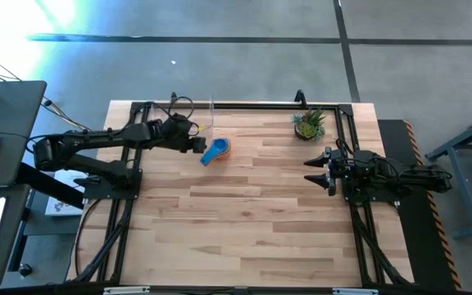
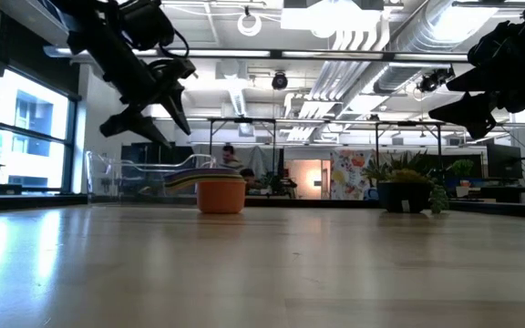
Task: Nest measuring cups in basket
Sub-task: Put the stacked colored measuring cups into the transparent bin
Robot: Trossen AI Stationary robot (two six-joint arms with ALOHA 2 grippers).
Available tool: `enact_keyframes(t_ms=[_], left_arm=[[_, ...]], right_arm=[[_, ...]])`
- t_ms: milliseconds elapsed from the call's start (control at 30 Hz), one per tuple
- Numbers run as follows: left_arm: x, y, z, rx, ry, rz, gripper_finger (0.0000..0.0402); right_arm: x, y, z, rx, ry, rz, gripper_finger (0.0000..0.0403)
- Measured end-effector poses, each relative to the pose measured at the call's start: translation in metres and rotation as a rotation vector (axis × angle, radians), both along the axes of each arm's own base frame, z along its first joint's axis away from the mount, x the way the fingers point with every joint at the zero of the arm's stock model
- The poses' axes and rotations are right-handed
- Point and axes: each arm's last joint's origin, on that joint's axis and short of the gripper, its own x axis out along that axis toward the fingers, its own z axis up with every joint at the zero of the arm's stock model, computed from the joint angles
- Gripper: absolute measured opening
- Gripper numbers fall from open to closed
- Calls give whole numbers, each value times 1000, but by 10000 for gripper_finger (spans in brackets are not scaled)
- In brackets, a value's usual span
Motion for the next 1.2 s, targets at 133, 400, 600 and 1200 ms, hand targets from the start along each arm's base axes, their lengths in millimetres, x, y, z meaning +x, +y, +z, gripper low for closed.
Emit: enact_keyframes(t_ms=[133,400,600,1200], left_arm=[[2,-10,-2,-54,12,9,198],[2,-18,0,-42,65,-48,198],[15,-12,17,-25,193,-116,198],[70,9,27,14,386,-308,199]], right_arm=[[0,0,0,0,0,0,284],[0,0,0,0,0,0,284],[0,0,0,0,0,0,284],[0,0,0,0,0,0,284]])
